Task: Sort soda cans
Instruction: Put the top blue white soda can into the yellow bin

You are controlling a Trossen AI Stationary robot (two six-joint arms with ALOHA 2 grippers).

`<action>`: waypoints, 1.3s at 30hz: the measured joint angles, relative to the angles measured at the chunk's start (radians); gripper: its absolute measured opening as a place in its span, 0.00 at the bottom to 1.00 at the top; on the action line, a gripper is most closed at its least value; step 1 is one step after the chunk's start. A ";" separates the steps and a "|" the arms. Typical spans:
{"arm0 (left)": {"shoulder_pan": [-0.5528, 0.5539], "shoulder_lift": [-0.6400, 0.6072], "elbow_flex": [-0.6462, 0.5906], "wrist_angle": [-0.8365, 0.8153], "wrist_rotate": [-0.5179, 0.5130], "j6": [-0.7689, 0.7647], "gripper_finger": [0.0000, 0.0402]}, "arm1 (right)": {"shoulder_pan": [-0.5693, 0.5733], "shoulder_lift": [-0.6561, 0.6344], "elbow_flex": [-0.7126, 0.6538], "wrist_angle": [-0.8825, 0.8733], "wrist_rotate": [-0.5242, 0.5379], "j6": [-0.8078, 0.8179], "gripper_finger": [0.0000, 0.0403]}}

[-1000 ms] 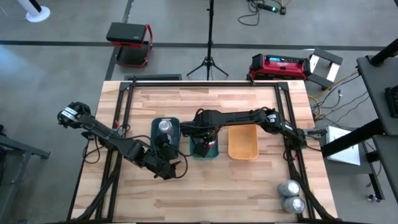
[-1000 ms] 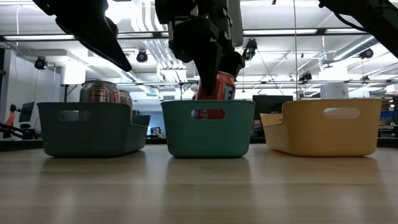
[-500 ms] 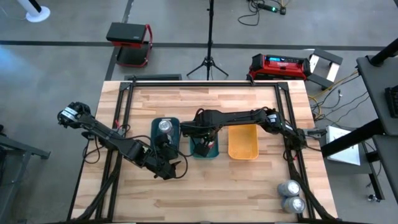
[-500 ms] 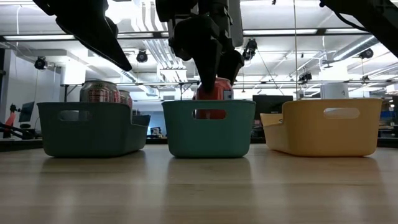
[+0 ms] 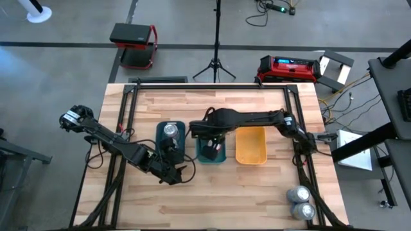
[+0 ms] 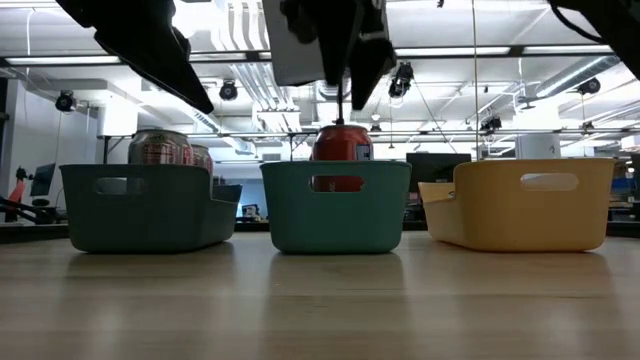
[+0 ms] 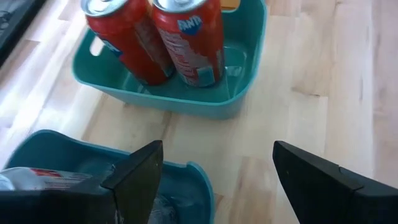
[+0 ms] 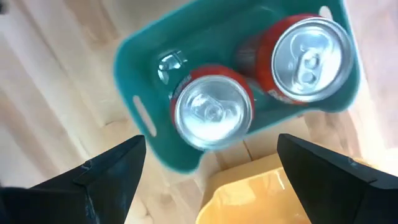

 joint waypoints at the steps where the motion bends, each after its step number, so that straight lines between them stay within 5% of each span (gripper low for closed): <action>1: 0.000 0.000 0.000 0.002 -0.009 0.000 0.72 | 0.006 -0.016 -0.001 -0.002 0.002 -0.003 0.89; 13: -0.001 0.006 -0.003 0.055 -0.063 0.010 0.72 | 0.185 -0.261 -0.100 -0.059 0.122 -0.025 0.89; 26: 0.010 0.101 -0.003 0.123 -0.084 0.073 0.72 | 0.487 -0.560 -0.664 -0.060 0.135 0.454 0.89; 39: 0.024 0.188 0.047 0.190 -0.080 0.176 0.72 | 0.734 -0.696 -0.976 -0.034 -0.233 0.952 0.89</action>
